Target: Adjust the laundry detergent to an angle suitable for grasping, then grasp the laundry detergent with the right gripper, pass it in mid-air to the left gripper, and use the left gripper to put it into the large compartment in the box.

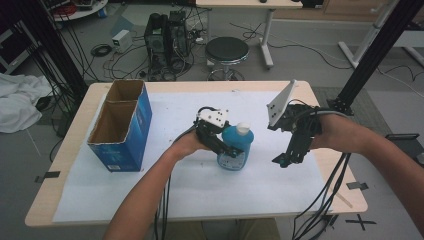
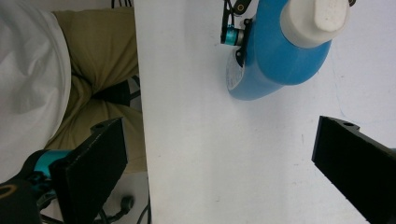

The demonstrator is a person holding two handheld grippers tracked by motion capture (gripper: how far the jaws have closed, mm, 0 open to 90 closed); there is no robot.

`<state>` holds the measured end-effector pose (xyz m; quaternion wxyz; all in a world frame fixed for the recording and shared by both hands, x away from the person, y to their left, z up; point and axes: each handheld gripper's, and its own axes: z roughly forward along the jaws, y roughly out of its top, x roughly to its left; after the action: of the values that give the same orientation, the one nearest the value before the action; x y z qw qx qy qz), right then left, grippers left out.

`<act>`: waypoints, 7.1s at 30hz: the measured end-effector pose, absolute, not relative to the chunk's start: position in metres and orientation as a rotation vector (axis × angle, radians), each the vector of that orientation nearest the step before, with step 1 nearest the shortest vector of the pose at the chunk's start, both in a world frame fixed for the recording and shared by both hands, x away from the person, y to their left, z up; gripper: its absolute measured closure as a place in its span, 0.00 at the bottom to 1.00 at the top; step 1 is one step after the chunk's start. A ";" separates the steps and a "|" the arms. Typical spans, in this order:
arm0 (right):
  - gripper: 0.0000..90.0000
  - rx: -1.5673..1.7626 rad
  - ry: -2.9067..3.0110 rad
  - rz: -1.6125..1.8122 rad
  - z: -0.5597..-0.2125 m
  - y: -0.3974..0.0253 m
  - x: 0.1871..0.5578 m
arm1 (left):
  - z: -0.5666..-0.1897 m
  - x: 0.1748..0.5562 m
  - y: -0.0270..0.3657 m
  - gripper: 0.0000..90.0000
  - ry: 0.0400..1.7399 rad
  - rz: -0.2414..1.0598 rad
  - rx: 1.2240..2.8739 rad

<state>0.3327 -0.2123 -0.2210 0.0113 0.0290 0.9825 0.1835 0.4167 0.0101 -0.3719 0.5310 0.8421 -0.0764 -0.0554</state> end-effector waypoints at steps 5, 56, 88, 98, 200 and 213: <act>0.03 0.088 3.064 0.570 -0.221 -0.212 0.332 | -0.381 0.415 0.007 0.48 -0.153 -0.172 2.014; 0.03 0.062 3.044 0.578 -0.219 -0.209 0.324 | -0.352 0.393 0.067 0.31 0.065 -0.068 1.975; 0.03 0.057 3.048 0.576 -0.223 -0.207 0.330 | -0.292 0.418 0.116 0.08 0.310 0.161 1.989; 0.03 0.060 3.046 0.584 -0.223 -0.209 0.331 | -0.275 0.429 0.118 0.08 0.379 0.267 2.107; 0.03 0.178 2.985 0.852 -0.256 -0.236 0.358 | -0.260 0.448 0.076 0.08 0.096 0.222 2.678; 0.03 0.245 2.914 1.063 -0.286 -0.242 0.365 | -0.260 0.447 0.077 0.08 0.068 0.211 2.701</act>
<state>0.3652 -0.2417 -0.2856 0.0150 0.0788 0.9364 0.3415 0.4474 0.0771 -0.2599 0.2143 0.9735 0.0245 0.0761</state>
